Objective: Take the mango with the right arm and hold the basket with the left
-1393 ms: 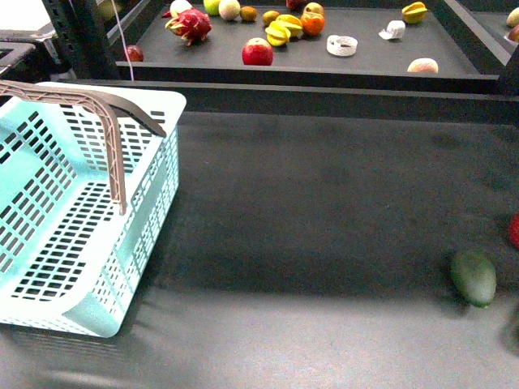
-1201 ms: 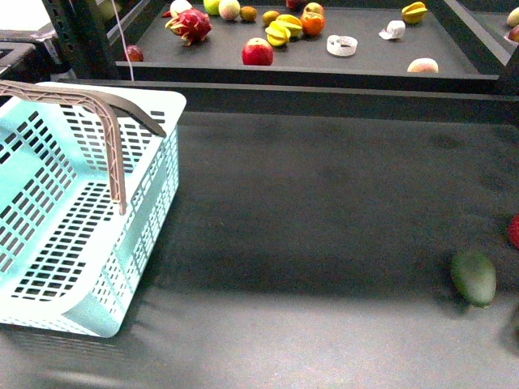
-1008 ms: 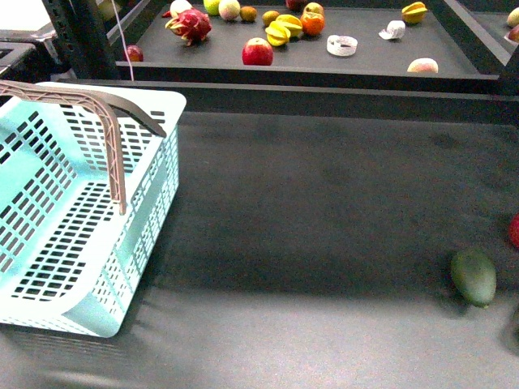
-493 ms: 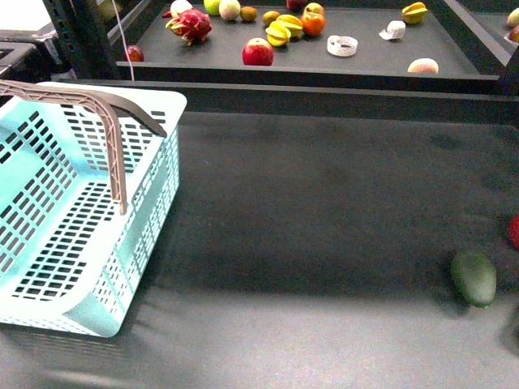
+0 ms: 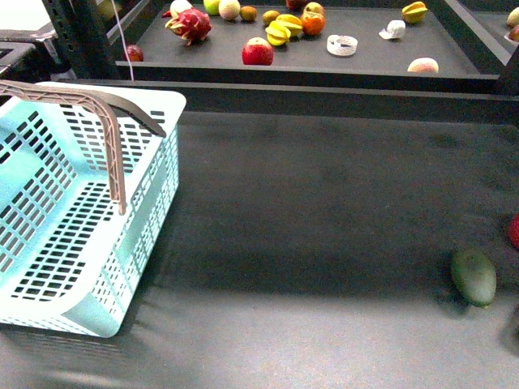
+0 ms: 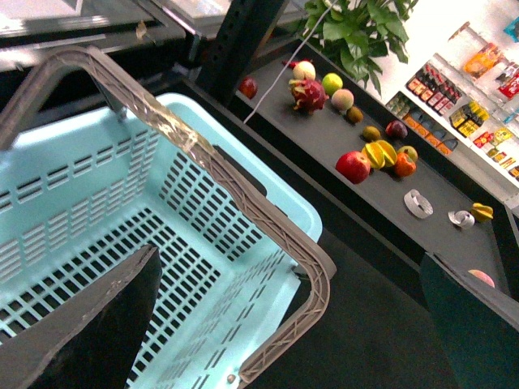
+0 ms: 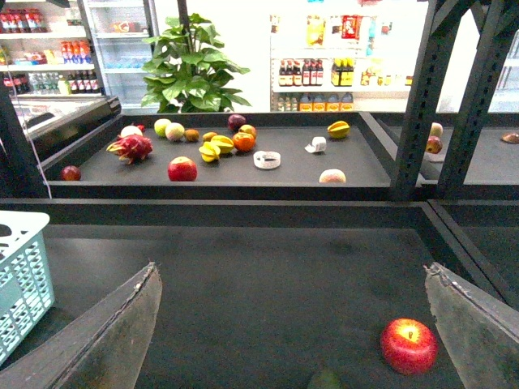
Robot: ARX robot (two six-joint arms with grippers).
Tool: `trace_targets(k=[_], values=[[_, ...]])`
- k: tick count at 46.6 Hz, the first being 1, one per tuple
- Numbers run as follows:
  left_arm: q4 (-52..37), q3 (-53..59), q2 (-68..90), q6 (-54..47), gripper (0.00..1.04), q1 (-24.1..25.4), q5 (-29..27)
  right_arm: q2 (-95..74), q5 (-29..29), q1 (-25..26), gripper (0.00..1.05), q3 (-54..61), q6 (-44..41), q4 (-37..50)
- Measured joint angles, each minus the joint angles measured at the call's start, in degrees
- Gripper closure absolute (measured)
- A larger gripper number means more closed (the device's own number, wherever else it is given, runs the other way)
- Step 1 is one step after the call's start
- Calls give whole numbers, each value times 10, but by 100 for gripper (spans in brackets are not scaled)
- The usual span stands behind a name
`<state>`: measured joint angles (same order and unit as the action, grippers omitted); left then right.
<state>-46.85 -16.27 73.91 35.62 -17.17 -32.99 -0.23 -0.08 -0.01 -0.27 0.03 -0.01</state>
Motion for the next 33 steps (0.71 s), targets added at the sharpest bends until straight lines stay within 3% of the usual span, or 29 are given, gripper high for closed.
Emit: trace_targets(k=[33], values=[[61,-209,284,254,6,34,88,0,0,0,8,0,0,0]])
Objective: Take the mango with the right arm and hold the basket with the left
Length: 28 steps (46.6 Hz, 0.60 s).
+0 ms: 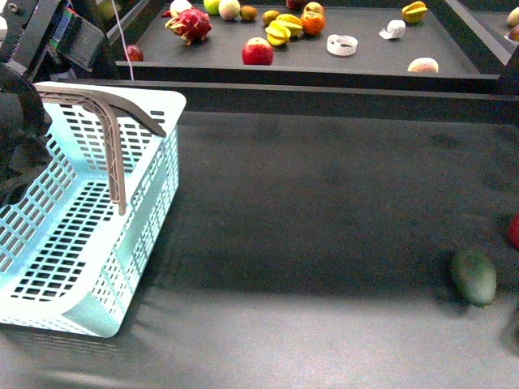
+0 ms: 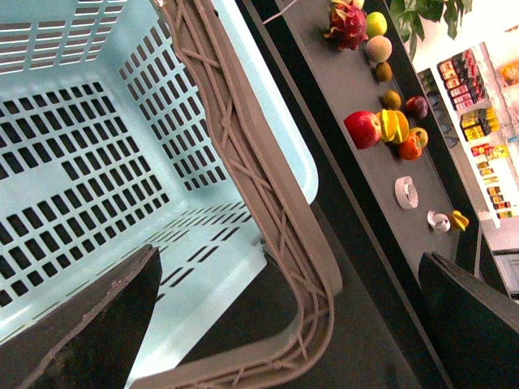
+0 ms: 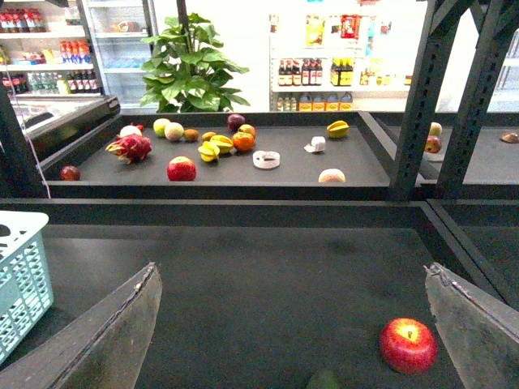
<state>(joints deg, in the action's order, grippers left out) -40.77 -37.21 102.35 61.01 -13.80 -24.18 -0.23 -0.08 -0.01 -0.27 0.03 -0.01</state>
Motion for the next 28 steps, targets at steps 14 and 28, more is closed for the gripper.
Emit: trace_targets(k=[14,28], values=[[4,-88,93,15,6,61,24,0,0,0,8,0,0,0],[18,-141,136,17,6,125,45,0,0,0,8,0,0,0]])
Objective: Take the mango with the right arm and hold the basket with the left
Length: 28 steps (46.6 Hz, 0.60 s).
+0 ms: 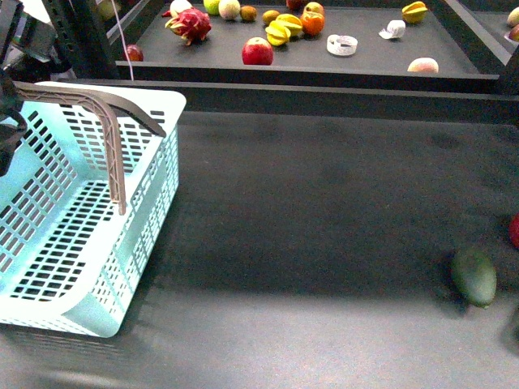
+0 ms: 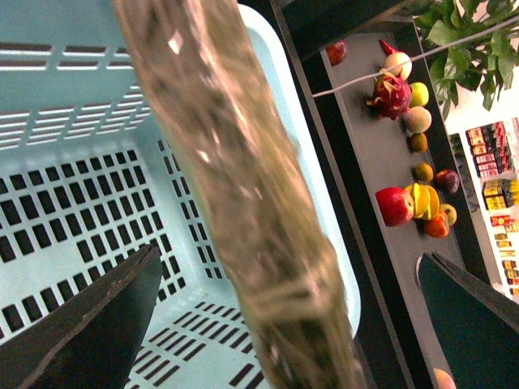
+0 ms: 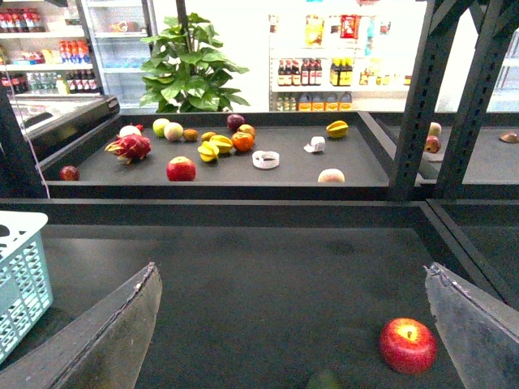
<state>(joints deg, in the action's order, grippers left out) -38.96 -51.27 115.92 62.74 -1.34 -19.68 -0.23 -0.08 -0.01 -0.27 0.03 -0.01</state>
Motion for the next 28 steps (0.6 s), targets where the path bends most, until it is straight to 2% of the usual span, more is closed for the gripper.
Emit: trace_targets(k=[9,11,15,22,25,28], values=[[0,-7,4,-2,6,33,8,0,0,0,8,0,0,0],[0,-7,4,-4,9,35,9,0,0,0,8,0,0,0],[0,-11,6,-5,25,37,12,0,0,0,8,0,0,0],[3,-25,17,3,59,36,31,0,0,0,8,0,0,0],[3,-25,17,3,68,33,31,0,0,0,8,0,0,0],[3,-26,17,14,81,28,31,0,0,0,8,0,0,0]])
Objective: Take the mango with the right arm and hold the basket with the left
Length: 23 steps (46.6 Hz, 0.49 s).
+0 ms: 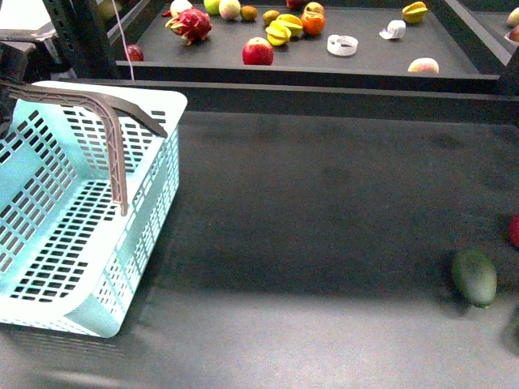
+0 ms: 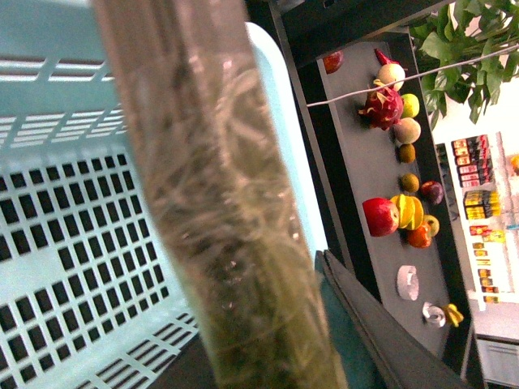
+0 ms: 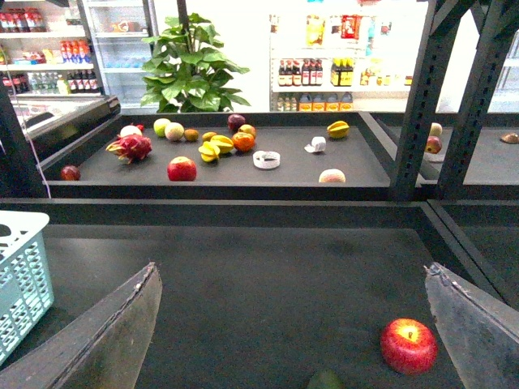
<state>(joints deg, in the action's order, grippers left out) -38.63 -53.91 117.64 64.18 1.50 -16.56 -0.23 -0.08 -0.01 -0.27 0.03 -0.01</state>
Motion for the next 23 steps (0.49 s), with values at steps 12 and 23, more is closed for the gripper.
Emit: trace_targets(k=[12,23], values=[[-11,24,-30,-4,94,-23,38,0,0,0,8,0,0,0],[-36,79,-98,-146,94,-74,81,0,0,0,8,0,0,0]])
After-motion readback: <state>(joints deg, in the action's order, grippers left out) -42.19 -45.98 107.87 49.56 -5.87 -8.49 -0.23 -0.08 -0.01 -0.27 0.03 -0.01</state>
